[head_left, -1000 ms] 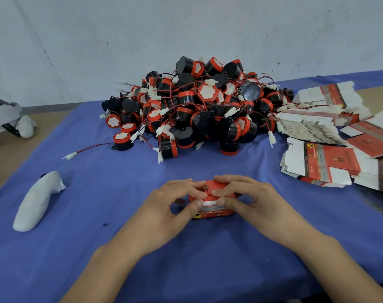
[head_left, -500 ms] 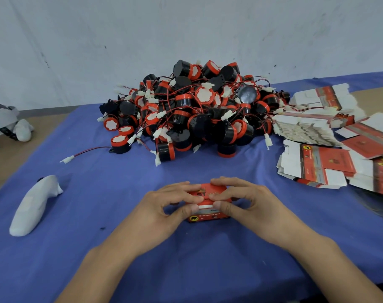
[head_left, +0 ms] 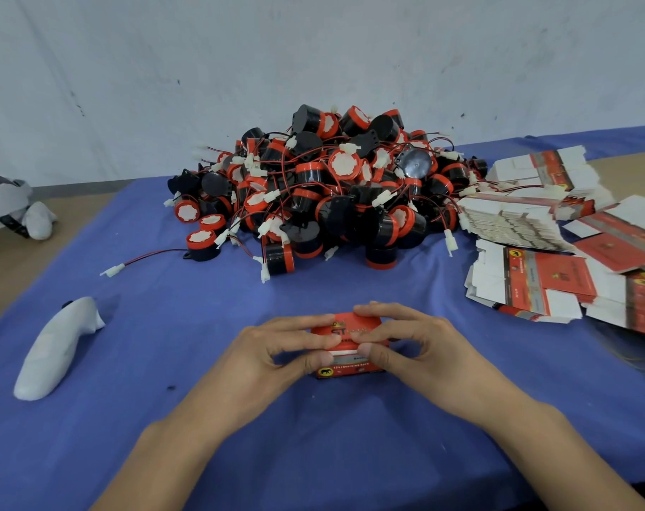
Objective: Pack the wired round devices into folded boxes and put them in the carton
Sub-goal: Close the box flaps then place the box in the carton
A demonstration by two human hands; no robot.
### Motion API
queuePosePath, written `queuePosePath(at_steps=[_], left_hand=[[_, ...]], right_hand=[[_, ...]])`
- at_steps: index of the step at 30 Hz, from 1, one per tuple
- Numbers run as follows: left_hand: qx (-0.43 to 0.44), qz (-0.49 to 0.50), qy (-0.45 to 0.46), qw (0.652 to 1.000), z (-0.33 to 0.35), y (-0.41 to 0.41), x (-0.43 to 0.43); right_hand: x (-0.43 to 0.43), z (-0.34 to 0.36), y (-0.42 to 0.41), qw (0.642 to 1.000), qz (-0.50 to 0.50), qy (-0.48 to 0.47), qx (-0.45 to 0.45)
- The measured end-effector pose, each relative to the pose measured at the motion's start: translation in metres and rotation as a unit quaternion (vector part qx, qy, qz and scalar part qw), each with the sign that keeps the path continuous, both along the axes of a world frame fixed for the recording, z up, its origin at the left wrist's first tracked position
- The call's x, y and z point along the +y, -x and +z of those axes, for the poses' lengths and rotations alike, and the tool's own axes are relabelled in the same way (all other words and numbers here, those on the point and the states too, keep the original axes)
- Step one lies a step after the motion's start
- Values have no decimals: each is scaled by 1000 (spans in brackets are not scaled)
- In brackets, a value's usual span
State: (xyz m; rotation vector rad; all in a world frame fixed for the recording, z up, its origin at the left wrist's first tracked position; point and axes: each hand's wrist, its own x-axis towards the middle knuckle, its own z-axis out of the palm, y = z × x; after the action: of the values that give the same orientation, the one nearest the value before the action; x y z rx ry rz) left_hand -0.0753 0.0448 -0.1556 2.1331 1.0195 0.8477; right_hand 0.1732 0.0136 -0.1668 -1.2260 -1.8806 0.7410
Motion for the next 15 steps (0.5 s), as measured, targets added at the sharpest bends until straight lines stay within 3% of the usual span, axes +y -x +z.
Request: queuePosePath(at_steps=[15], left_hand=[[25,-7,-34,999,-9,3,-2]], right_hand=[[-2,-1,2,1000,-1,-19,-6]])
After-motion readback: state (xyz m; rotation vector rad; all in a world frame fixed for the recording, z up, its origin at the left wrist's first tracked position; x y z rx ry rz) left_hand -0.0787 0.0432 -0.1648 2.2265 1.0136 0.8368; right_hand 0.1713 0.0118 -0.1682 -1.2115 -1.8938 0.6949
